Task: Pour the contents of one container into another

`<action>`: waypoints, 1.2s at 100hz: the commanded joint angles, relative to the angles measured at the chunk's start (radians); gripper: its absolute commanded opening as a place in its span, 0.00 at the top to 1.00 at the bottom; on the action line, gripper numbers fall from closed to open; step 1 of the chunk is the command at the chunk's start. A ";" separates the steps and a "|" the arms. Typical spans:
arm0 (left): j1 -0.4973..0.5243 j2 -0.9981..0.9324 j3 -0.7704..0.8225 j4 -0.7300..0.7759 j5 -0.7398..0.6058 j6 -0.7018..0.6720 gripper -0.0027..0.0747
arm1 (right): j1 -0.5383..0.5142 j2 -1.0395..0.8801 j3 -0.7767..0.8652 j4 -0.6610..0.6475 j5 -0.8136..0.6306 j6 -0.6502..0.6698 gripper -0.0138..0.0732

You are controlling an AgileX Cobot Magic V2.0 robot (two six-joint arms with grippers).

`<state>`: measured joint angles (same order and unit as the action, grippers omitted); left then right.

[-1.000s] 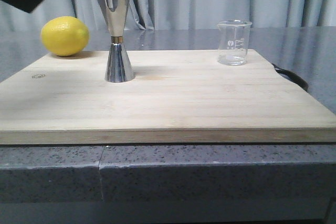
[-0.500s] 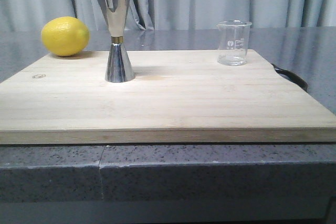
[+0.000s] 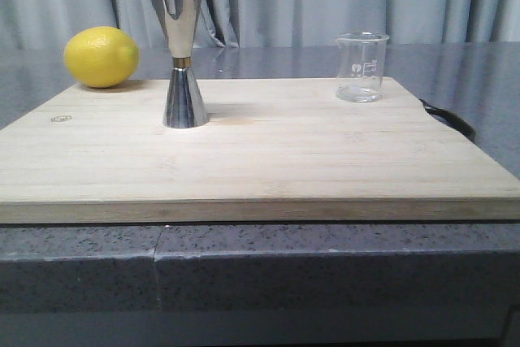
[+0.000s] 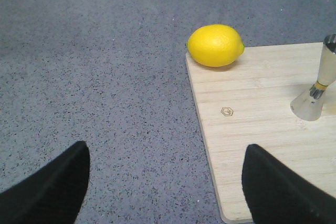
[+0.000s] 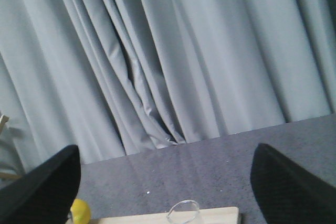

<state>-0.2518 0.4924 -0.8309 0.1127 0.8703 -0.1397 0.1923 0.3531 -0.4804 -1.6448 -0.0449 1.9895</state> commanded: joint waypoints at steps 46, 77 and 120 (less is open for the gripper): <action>-0.006 -0.015 0.040 0.007 -0.142 -0.016 0.61 | -0.001 -0.013 -0.001 0.005 0.105 0.004 0.67; -0.006 -0.015 0.040 0.005 -0.155 -0.016 0.99 | -0.001 -0.013 -0.001 0.005 0.109 0.004 0.92; -0.006 -0.015 0.040 0.005 -0.190 -0.016 0.99 | -0.001 -0.013 0.006 0.005 0.109 0.004 0.92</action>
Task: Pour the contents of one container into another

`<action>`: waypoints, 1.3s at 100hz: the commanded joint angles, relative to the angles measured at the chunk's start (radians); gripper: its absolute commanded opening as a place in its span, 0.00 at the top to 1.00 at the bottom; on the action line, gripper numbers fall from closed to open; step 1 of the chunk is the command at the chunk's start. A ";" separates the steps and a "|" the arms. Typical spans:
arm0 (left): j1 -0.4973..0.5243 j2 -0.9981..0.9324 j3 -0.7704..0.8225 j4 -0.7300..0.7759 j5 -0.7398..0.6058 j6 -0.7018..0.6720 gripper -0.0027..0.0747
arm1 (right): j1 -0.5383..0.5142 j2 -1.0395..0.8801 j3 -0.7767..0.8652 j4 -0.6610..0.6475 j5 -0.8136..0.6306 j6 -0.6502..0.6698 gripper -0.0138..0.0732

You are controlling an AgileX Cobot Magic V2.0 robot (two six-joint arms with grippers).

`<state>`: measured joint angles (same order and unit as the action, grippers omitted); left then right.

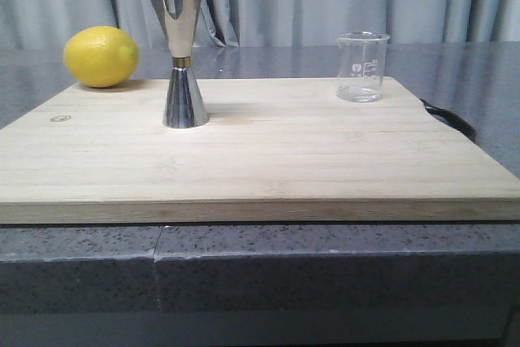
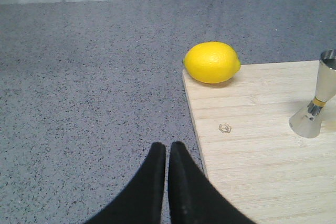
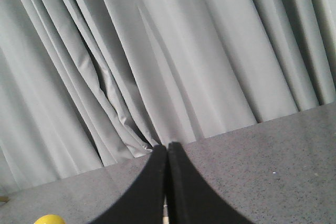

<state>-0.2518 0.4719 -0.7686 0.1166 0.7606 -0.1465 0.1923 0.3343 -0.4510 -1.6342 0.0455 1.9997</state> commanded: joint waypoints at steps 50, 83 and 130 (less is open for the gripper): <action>0.109 -0.219 0.193 0.004 -0.220 -0.010 0.99 | -0.001 0.006 -0.024 -0.006 0.012 -0.006 0.92; 0.141 -0.470 0.612 0.000 -0.561 -0.010 0.99 | -0.001 0.006 -0.024 -0.006 0.012 -0.006 0.92; 0.141 -0.504 0.779 0.000 -0.792 -0.010 0.99 | -0.001 0.006 -0.024 -0.006 0.010 -0.006 0.92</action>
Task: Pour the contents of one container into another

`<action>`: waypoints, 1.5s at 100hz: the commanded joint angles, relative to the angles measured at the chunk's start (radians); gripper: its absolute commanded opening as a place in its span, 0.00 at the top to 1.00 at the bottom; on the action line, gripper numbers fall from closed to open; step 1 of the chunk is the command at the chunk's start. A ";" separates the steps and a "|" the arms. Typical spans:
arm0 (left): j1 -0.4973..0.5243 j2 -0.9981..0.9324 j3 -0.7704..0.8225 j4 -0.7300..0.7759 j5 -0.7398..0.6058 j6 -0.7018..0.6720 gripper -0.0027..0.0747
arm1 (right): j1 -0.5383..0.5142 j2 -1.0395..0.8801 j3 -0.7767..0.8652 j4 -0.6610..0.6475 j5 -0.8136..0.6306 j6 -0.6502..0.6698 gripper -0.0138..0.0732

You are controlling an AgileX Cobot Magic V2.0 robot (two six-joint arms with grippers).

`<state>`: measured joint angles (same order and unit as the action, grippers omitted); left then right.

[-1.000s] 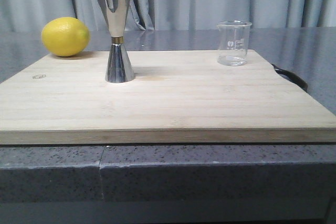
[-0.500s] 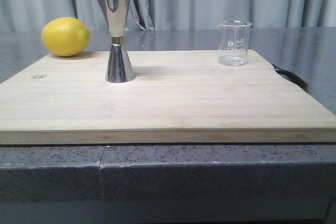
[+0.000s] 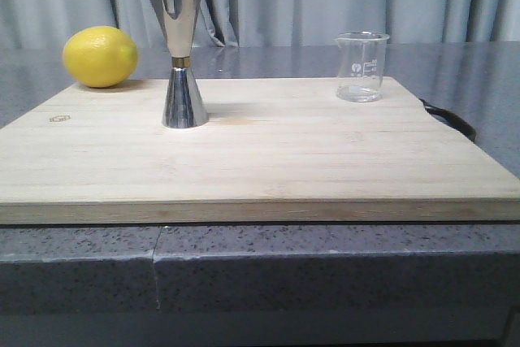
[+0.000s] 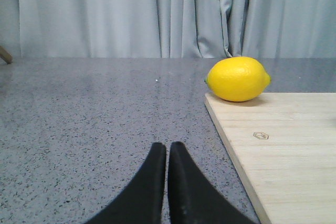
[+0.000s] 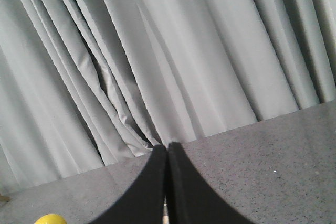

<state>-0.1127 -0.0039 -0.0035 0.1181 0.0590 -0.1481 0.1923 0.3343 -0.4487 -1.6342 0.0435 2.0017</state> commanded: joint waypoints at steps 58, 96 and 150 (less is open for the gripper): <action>0.002 -0.028 0.014 -0.157 -0.104 0.157 0.99 | -0.001 0.006 -0.026 -0.006 0.012 -0.008 0.92; 0.002 -0.028 0.014 -0.157 -0.104 0.157 0.99 | -0.001 0.006 -0.026 -0.006 0.012 -0.008 0.92; 0.002 -0.028 0.014 -0.157 -0.104 0.157 0.99 | -0.005 0.002 0.053 0.886 0.068 -1.096 0.92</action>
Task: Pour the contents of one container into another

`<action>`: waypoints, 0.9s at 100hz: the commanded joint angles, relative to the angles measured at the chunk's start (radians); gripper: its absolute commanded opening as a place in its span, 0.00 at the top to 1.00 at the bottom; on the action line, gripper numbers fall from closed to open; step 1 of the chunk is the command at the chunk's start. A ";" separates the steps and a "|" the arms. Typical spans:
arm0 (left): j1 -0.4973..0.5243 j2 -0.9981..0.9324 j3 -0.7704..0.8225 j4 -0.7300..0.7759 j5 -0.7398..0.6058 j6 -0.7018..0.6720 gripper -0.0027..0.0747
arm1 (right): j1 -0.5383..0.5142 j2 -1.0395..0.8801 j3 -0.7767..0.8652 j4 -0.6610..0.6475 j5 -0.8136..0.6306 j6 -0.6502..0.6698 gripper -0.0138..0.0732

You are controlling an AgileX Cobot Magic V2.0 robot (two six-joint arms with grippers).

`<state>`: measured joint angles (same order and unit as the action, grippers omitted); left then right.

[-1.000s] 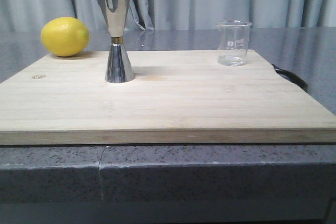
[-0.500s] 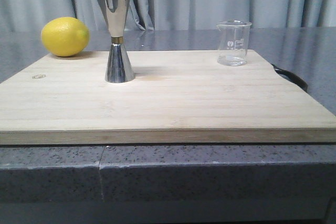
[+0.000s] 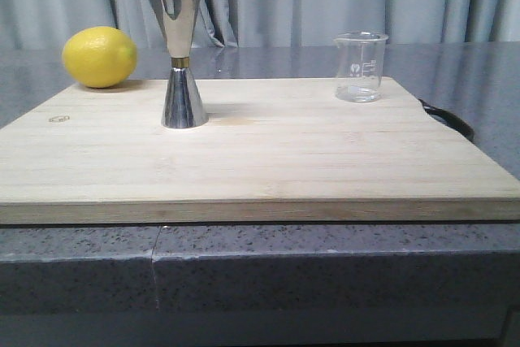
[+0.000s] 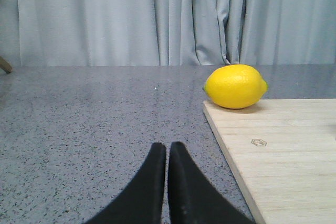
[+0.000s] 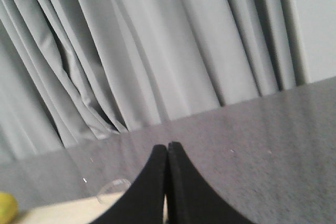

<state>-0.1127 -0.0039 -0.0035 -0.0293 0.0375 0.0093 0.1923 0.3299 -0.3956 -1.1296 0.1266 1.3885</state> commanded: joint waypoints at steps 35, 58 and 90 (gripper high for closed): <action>0.002 -0.028 0.014 -0.010 -0.083 -0.001 0.99 | -0.047 -0.123 0.225 1.270 -0.325 -1.420 0.92; 0.002 -0.028 0.014 -0.010 -0.083 -0.001 0.99 | -0.173 -0.324 0.373 1.264 -0.301 -1.344 0.92; 0.002 -0.028 0.014 -0.010 -0.083 -0.001 0.99 | -0.198 -0.358 0.433 1.192 -0.153 -1.302 0.92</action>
<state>-0.1127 -0.0039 -0.0035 -0.0293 0.0356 0.0097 0.0023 -0.0088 0.0093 0.0791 0.0000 0.0806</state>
